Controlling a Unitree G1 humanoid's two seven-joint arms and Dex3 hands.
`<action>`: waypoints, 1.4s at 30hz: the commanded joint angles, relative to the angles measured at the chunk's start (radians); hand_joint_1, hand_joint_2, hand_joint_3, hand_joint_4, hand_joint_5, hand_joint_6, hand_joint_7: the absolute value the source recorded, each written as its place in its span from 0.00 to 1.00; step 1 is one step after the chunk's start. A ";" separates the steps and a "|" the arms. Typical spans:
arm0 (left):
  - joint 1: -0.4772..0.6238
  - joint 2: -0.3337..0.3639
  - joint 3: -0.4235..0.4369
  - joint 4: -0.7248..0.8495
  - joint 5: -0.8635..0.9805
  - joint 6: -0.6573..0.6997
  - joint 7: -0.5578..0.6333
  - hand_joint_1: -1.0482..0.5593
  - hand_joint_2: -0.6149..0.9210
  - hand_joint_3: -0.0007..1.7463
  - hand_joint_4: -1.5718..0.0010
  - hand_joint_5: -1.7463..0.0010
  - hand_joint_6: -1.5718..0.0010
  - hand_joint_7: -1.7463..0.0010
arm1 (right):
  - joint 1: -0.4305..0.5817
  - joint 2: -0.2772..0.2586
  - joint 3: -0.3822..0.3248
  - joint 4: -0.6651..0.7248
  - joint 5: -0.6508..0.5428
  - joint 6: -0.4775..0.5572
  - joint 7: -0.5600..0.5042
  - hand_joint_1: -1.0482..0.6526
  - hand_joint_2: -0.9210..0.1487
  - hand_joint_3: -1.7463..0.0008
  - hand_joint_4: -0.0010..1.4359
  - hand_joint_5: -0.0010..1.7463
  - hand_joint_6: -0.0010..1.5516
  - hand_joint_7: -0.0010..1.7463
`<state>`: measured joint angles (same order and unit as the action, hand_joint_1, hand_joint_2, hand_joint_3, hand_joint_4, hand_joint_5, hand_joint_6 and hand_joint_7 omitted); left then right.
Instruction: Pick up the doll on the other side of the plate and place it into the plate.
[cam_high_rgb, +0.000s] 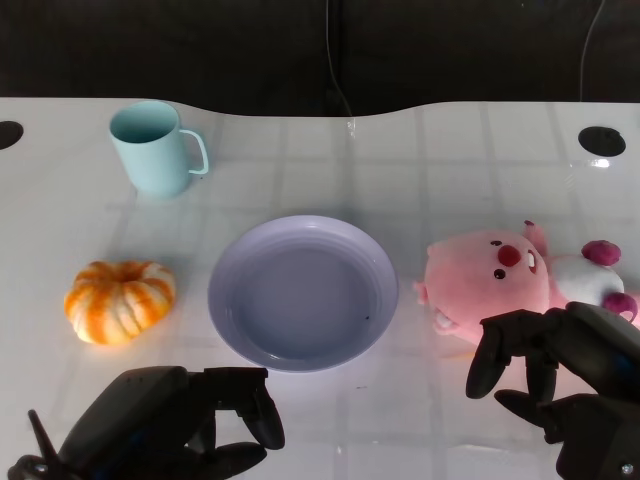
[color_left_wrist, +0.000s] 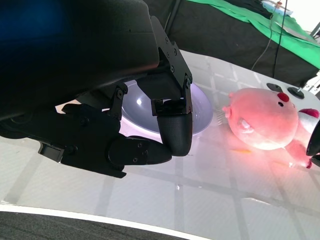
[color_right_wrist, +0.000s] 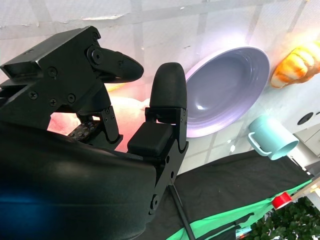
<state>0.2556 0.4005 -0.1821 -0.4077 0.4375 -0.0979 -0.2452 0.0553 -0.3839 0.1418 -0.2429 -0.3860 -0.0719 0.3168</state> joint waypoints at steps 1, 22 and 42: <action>-0.004 0.016 0.009 -0.004 0.001 -0.003 -0.014 0.48 1.00 0.18 0.57 0.12 0.55 0.38 | -0.008 -0.012 0.002 0.003 0.000 0.002 0.001 0.57 0.37 0.52 0.58 0.88 0.55 0.58; -0.003 0.017 0.010 0.000 -0.003 -0.005 -0.014 0.48 1.00 0.19 0.56 0.12 0.55 0.38 | -0.010 -0.011 0.002 0.005 0.000 0.003 -0.001 0.57 0.37 0.52 0.57 0.89 0.55 0.59; -0.003 0.022 0.011 0.002 0.001 -0.009 -0.013 0.48 1.00 0.19 0.57 0.12 0.55 0.38 | -0.010 0.008 -0.014 -0.002 0.016 0.004 -0.026 0.58 0.37 0.52 0.54 0.86 0.54 0.56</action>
<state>0.2542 0.4035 -0.1804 -0.4071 0.4373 -0.1007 -0.2451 0.0523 -0.3787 0.1401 -0.2427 -0.3810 -0.0710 0.3047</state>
